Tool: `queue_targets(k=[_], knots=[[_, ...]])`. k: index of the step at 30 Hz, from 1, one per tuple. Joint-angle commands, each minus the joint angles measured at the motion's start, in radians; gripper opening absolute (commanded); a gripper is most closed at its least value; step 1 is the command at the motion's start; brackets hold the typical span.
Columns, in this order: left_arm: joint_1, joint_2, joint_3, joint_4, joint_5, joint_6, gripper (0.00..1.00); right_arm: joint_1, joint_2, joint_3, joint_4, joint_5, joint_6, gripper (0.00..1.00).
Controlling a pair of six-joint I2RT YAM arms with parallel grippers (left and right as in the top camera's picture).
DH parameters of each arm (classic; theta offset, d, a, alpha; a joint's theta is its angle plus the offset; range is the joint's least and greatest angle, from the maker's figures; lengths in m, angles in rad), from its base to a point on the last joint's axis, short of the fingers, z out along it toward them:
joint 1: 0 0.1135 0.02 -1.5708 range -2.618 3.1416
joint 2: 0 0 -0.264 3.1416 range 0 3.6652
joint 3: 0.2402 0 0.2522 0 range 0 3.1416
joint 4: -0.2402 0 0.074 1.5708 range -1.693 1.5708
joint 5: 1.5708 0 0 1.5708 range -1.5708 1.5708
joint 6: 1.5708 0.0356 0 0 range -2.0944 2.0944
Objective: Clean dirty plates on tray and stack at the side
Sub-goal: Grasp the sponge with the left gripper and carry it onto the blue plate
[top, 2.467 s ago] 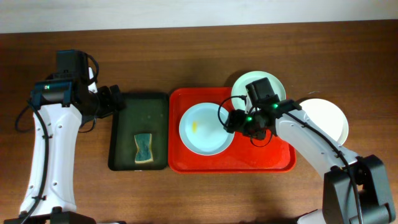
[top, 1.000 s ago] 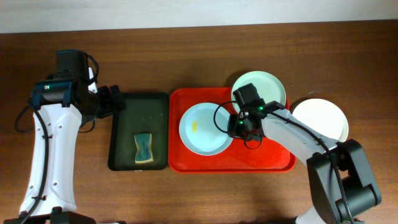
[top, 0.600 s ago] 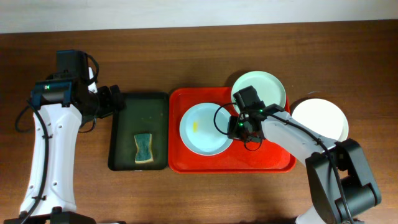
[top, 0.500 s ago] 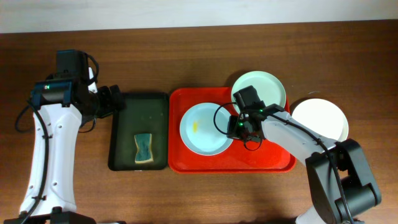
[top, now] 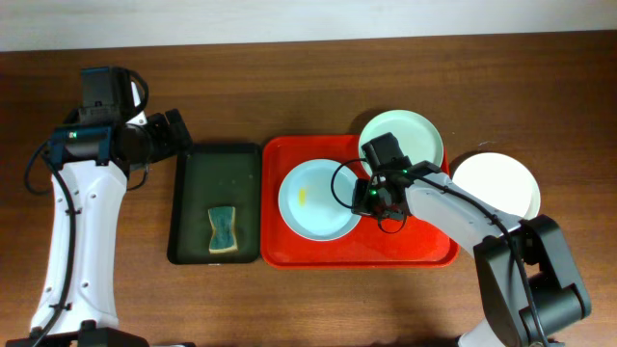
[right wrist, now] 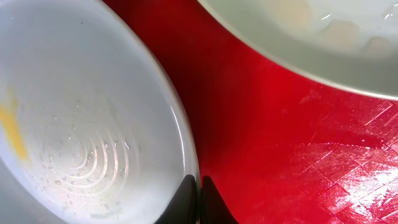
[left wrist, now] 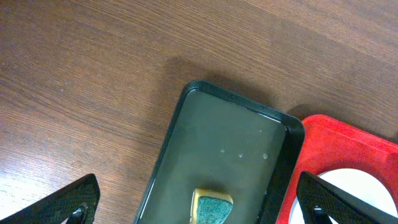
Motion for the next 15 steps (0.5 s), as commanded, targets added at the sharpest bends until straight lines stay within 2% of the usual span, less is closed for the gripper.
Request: queue_targets(k=[1, 3, 4, 5, 6, 7, 8, 9, 10, 11, 12, 13, 14, 15], knots=[[0.004, -0.004, 0.008, -0.089, 0.169, -0.005, 0.99, 0.005, 0.011, -0.009, 0.003, -0.003, 0.002, 0.04], [-0.007, -0.002, -0.009, -0.145, 0.261, 0.038, 0.99, 0.005, 0.011, -0.009, 0.002, -0.003, 0.002, 0.04], [-0.029, -0.002, -0.032, -0.187, 0.264, 0.099, 0.74, 0.005, 0.011, -0.009, 0.002, -0.003, 0.002, 0.04], [-0.050, -0.002, -0.059, -0.212, 0.264, 0.135, 0.61, 0.005, 0.011, -0.009, 0.002, -0.003, 0.002, 0.04], [-0.080, -0.002, -0.103, -0.226, 0.262, 0.156, 0.53, 0.005, 0.011, -0.009, 0.003, -0.003, 0.002, 0.04], [-0.099, -0.002, -0.133, -0.227, 0.261, 0.156, 0.56, 0.005, 0.011, -0.009, 0.005, -0.003, 0.002, 0.04], [-0.138, -0.002, -0.199, -0.211, 0.262, 0.156, 0.80, 0.005, 0.011, -0.009, 0.007, -0.003, 0.002, 0.04], [-0.154, -0.002, -0.219, -0.205, 0.262, 0.156, 0.93, 0.005, 0.011, -0.009, 0.006, -0.003, 0.002, 0.04], [-0.163, -0.002, -0.228, -0.201, 0.261, 0.156, 0.99, 0.005, 0.011, -0.009, 0.006, -0.003, 0.002, 0.04], [-0.171, -0.002, -0.232, -0.174, 0.261, 0.156, 0.99, 0.005, 0.011, -0.009, 0.002, -0.003, 0.002, 0.04], [-0.175, -0.002, -0.233, -0.155, 0.230, 0.156, 0.94, 0.005, 0.011, -0.009, -0.001, -0.003, 0.002, 0.04], [-0.176, -0.002, -0.233, -0.151, 0.208, 0.154, 0.84, 0.005, 0.011, -0.009, -0.001, -0.003, 0.002, 0.04], [-0.176, 0.000, -0.235, -0.154, 0.156, 0.122, 0.67, 0.005, 0.011, -0.009, -0.001, -0.003, 0.002, 0.04], [-0.176, 0.000, -0.244, -0.157, 0.099, 0.090, 0.55, 0.005, 0.011, -0.009, -0.001, -0.003, 0.002, 0.04]])
